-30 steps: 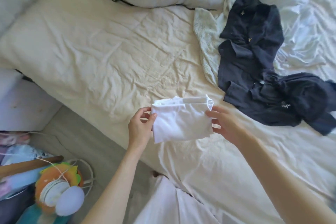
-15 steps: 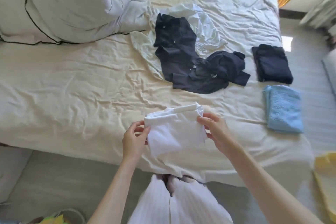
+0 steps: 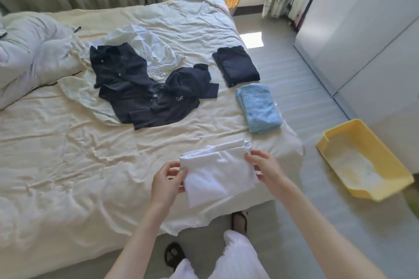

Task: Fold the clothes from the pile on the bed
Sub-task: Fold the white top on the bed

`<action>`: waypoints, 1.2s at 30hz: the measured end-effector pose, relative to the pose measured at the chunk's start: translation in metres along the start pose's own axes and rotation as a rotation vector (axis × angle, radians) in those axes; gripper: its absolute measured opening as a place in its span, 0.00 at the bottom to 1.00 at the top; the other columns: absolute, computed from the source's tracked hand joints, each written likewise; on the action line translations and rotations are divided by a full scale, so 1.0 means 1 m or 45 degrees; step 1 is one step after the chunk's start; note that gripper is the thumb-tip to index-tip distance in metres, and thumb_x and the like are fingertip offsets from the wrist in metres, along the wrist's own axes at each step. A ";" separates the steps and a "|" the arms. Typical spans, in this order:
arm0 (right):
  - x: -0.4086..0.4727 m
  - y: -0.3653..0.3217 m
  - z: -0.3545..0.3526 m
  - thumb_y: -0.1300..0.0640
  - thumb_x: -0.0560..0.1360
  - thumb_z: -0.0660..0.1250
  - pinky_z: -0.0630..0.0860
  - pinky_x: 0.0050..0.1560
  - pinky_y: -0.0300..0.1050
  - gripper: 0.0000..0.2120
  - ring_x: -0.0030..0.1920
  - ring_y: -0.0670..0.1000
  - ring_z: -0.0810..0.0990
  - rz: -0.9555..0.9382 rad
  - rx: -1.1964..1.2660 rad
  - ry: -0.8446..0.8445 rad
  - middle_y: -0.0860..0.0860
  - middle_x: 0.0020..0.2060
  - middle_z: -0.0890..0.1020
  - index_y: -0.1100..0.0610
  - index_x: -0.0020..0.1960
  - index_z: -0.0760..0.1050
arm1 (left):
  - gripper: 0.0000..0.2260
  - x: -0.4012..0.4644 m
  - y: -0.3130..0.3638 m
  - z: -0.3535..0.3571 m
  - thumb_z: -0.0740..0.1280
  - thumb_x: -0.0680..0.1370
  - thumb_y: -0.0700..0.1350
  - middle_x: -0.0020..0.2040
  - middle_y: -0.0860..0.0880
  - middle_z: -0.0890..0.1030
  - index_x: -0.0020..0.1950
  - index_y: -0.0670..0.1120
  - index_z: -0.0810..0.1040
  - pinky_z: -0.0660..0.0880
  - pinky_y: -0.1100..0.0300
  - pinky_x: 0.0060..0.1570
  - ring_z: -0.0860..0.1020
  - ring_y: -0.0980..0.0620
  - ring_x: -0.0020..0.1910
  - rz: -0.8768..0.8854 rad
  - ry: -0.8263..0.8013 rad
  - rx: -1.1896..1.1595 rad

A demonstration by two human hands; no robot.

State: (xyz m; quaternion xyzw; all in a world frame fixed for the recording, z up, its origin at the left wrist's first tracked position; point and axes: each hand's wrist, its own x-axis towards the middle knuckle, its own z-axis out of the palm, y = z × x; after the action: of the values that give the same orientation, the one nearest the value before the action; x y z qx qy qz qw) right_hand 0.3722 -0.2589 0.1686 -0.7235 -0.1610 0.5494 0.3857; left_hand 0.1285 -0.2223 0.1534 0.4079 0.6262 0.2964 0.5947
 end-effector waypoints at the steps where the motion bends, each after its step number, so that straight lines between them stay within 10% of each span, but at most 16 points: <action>1: 0.011 0.000 -0.015 0.60 0.74 0.67 0.71 0.49 0.47 0.09 0.45 0.52 0.78 0.014 0.008 0.009 0.54 0.45 0.82 0.55 0.53 0.79 | 0.03 0.005 0.001 0.017 0.68 0.76 0.42 0.47 0.42 0.81 0.50 0.46 0.77 0.78 0.60 0.34 0.82 0.46 0.42 -0.027 -0.016 0.007; 8: 0.141 -0.034 -0.125 0.63 0.73 0.69 0.71 0.33 0.32 0.10 0.31 0.41 0.76 -0.069 -0.166 0.103 0.46 0.30 0.80 0.60 0.54 0.80 | 0.03 0.074 0.002 0.175 0.66 0.77 0.37 0.46 0.42 0.79 0.49 0.41 0.74 0.78 0.60 0.31 0.80 0.48 0.37 -0.383 -0.009 -0.212; 13: 0.266 -0.092 -0.184 0.59 0.73 0.70 0.69 0.36 0.35 0.08 0.36 0.44 0.75 -0.188 -0.593 0.061 0.49 0.38 0.80 0.53 0.51 0.80 | 0.11 0.130 -0.006 0.301 0.62 0.78 0.32 0.48 0.39 0.78 0.60 0.36 0.70 0.81 0.55 0.38 0.79 0.47 0.39 -0.688 -0.002 -0.604; 26: 0.466 -0.171 -0.139 0.57 0.74 0.68 0.72 0.40 0.33 0.05 0.41 0.43 0.77 -0.487 -0.916 -0.398 0.48 0.43 0.81 0.48 0.47 0.80 | 0.09 0.253 0.002 0.398 0.62 0.78 0.32 0.51 0.38 0.75 0.55 0.40 0.67 0.81 0.52 0.44 0.79 0.47 0.43 -0.591 0.234 -0.926; 32: 0.500 -0.151 -0.115 0.58 0.77 0.61 0.67 0.57 0.41 0.15 0.59 0.51 0.73 -0.617 -1.279 -0.334 0.49 0.56 0.78 0.54 0.62 0.77 | 0.08 0.276 -0.002 0.418 0.62 0.79 0.35 0.38 0.42 0.76 0.56 0.38 0.67 0.81 0.56 0.40 0.81 0.47 0.36 -0.746 0.213 -0.815; 36: 0.473 -0.123 -0.120 0.59 0.77 0.62 0.65 0.65 0.53 0.17 0.66 0.58 0.70 -0.967 -1.236 0.084 0.56 0.65 0.74 0.59 0.65 0.74 | 0.14 0.278 -0.002 0.401 0.68 0.76 0.49 0.42 0.47 0.77 0.53 0.42 0.70 0.78 0.56 0.40 0.80 0.48 0.39 -0.737 0.140 -0.172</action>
State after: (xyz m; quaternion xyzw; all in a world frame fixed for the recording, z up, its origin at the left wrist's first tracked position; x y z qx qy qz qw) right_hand 0.6694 0.0861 -0.0465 -0.7254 -0.6269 0.2151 0.1859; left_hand 0.5344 -0.0292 -0.0352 0.1552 0.7267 0.1772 0.6453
